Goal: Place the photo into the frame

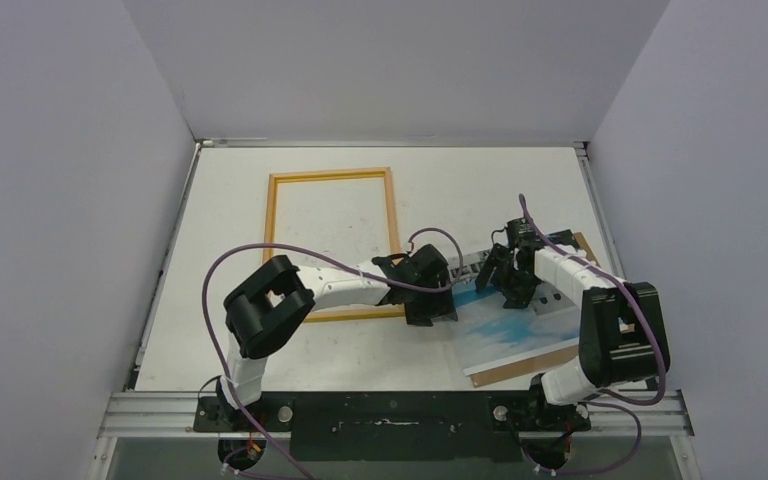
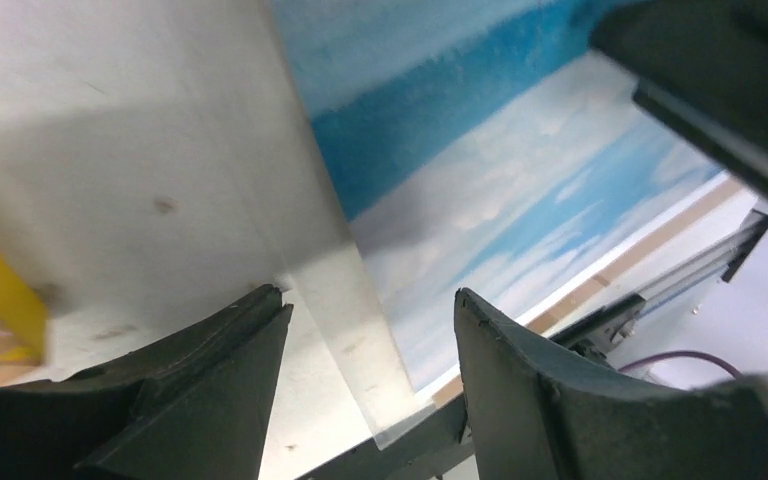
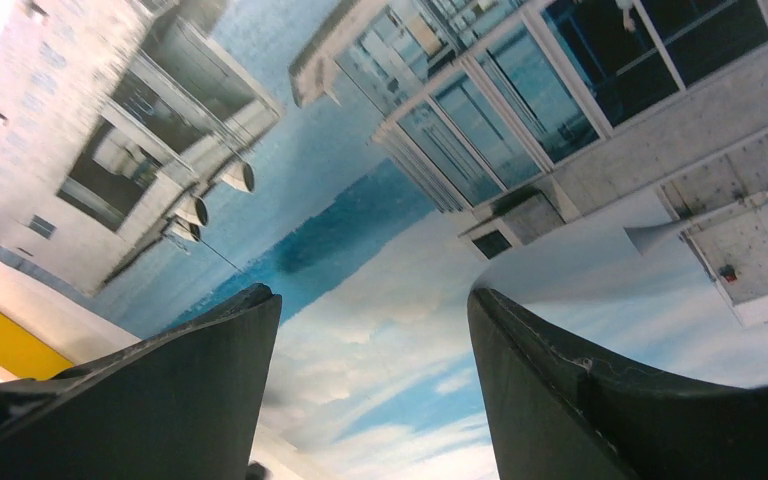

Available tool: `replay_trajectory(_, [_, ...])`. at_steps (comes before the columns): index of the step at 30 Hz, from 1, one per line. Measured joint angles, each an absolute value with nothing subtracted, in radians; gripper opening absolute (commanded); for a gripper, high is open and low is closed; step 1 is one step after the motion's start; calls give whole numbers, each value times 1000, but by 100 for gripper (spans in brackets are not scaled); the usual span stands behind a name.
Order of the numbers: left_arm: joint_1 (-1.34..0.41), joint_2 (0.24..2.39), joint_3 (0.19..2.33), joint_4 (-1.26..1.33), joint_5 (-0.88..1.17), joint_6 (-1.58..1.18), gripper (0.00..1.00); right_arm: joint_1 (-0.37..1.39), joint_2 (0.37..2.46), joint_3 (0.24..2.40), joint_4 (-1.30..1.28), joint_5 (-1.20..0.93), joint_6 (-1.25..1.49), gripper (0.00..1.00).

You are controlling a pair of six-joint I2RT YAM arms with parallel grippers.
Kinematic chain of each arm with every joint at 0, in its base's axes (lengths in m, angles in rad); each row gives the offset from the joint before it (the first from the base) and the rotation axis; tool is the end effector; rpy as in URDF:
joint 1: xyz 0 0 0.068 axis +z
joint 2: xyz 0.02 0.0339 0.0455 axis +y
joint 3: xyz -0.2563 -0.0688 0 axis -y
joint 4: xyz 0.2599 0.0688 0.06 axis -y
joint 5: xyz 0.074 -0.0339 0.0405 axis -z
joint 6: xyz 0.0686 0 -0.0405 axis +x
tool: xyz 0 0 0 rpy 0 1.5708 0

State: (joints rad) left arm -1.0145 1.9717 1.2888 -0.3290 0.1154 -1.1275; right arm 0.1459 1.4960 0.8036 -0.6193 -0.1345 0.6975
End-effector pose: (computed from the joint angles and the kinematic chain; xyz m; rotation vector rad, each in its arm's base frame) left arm 0.2229 -0.3735 0.1115 -0.1144 2.8627 -0.8008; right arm 0.2713 0.0492 0.1121 0.7761 2.8371 0.3376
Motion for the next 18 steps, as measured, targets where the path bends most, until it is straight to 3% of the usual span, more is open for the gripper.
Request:
replay_trajectory(13, [-1189, 1919, 1156, -148, 78, -1270, 60, 144, 1568, 873, -506, -128, 720, 70])
replay_trajectory(18, [-1197, 1876, 1056, -24, 62, -1320, 60, 146, 1562, 886, -506, -107, 702, 77])
